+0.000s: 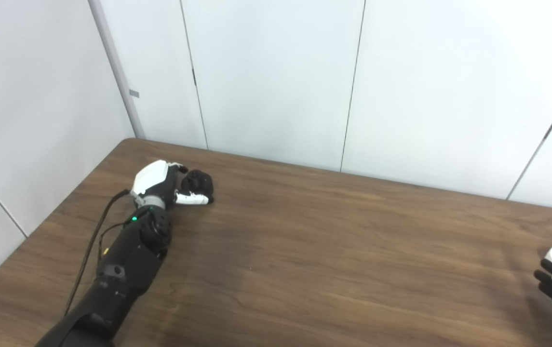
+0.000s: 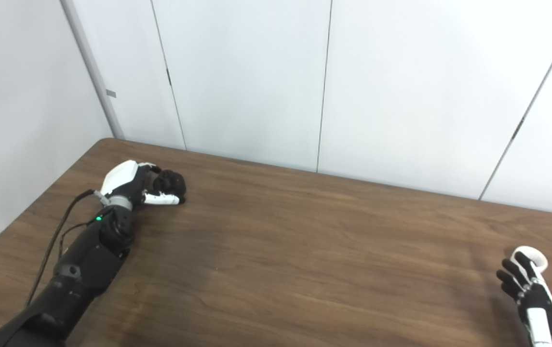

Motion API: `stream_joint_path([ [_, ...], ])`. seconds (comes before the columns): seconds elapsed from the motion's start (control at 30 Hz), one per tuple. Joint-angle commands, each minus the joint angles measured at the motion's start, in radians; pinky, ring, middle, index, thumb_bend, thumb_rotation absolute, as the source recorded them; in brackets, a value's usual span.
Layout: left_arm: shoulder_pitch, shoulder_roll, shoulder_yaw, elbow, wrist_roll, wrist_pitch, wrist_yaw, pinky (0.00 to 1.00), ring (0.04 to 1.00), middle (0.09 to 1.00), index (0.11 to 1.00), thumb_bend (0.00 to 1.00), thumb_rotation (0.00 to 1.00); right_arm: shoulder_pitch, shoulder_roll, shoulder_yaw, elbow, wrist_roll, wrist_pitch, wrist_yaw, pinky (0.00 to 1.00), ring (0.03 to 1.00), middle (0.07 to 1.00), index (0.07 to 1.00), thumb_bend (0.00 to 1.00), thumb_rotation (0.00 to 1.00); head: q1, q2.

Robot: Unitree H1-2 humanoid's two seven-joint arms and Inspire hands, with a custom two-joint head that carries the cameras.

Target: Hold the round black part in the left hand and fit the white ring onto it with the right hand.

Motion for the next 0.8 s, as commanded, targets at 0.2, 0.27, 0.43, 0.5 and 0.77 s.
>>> stream_joint_path([
  [0.2,-0.062,0.037,0.008,0.020,0.003,-0.013,0.040,1.00,0.990,0.933,0.799,0.93,0.36,0.096,0.064,0.025,0.070,0.010,-0.008,-0.013,0.91,0.877,0.903,0.941,0.52,1.00,0.000,0.001],
  [0.27,-0.061,0.036,0.012,0.012,-0.004,-0.010,0.038,1.00,0.995,0.935,0.797,0.93,0.36,0.098,0.065,0.025,0.069,0.008,-0.010,-0.014,0.90,0.873,0.901,0.939,0.52,1.00,0.000,0.004],
  [0.43,-0.058,0.036,0.008,0.004,-0.003,-0.015,0.036,1.00,0.988,0.924,0.780,0.92,0.35,0.098,0.063,0.026,0.072,0.005,-0.016,-0.013,0.90,0.873,0.902,0.938,0.53,1.00,0.000,0.007],
  [0.5,-0.057,0.036,0.006,0.005,-0.001,-0.020,0.040,1.00,0.982,0.917,0.757,0.92,0.34,0.100,0.065,0.025,0.066,0.007,-0.010,-0.014,0.90,0.875,0.902,0.937,0.53,1.00,0.000,0.007],
  [0.77,-0.058,0.039,0.000,0.005,0.002,-0.013,0.033,1.00,0.972,0.900,0.730,0.91,0.34,0.102,0.068,0.026,0.055,0.000,0.003,-0.020,0.90,0.871,0.901,0.939,0.53,1.00,-0.001,0.009],
])
